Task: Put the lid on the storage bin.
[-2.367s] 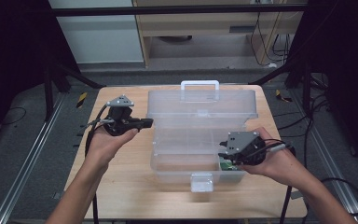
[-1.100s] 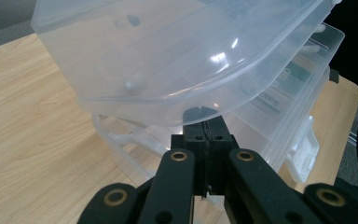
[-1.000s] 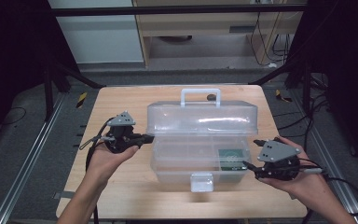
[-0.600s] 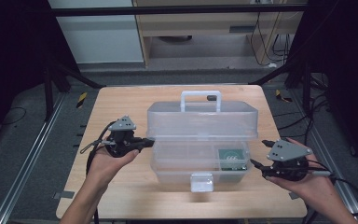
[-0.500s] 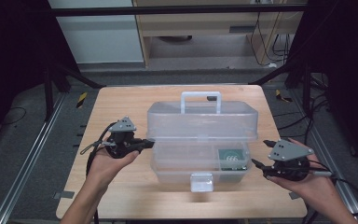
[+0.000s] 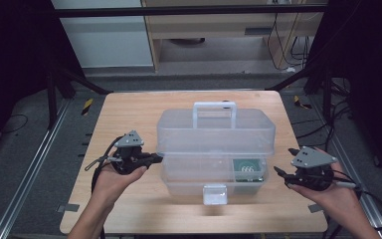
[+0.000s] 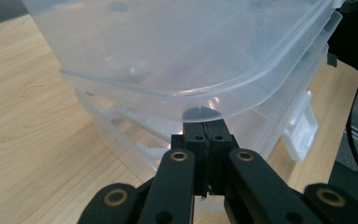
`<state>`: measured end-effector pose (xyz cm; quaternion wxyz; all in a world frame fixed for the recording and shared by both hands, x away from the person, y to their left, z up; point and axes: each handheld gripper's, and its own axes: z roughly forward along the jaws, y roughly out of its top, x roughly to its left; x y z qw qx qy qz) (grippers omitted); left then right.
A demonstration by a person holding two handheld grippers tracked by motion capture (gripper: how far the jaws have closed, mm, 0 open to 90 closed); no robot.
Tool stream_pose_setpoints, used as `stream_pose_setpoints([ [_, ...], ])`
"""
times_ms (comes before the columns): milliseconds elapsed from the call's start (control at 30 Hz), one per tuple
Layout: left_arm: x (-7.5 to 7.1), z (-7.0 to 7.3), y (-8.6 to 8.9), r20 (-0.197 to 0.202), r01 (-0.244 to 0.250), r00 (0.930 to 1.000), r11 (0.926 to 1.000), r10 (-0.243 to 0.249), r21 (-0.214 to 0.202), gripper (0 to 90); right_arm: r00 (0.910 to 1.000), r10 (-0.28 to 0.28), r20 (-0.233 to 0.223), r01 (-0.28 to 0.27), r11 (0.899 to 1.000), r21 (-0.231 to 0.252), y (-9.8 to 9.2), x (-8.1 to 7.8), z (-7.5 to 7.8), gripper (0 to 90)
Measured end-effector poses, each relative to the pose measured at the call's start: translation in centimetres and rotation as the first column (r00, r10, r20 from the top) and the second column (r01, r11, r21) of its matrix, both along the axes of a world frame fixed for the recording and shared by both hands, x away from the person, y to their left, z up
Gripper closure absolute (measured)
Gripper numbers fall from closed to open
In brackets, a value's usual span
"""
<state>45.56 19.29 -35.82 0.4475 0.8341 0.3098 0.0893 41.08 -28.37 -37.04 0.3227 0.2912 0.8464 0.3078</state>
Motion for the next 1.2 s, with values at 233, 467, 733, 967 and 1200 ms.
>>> stream_pose_setpoints([
  [233,-0.4,-0.6,0.1,-0.003,0.004,1.0,1.0,-0.004,0.008,89.9,0.9984,-0.056,-0.011,0.056,0.998,0.011,-1.0,0.5,-1.2,30.0],
  [467,-0.7,-1.0,0.0,0.008,0.006,1.0,0.9994,-0.006,0.035,89.9,0.9968,-0.076,-0.023,0.077,0.997,0.018,-1.6,0.6,-1.7,30.0],
  [733,-1.0,-1.3,0.3,0.005,0.005,1.0,0.9991,-0.005,0.043,89.9,0.9962,-0.082,-0.031,0.083,0.996,0.015,-1.6,0.6,-2.1,30.0],
  [967,-1.2,-1.8,0.4,-0.001,0.013,0.9999,0.9985,-0.013,0.054,89.9,0.9962,-0.081,-0.032,0.082,0.997,0.017,-1.5,0.7,-2.3,30.0],
  [1200,-0.7,-2.4,2.0,0.005,-0.034,0.9994,0.9851,0.034,0.169,89.9,0.9948,-0.098,-0.028,0.098,0.995,0.019,-1.7,0.9,-2.4,30.0],
])
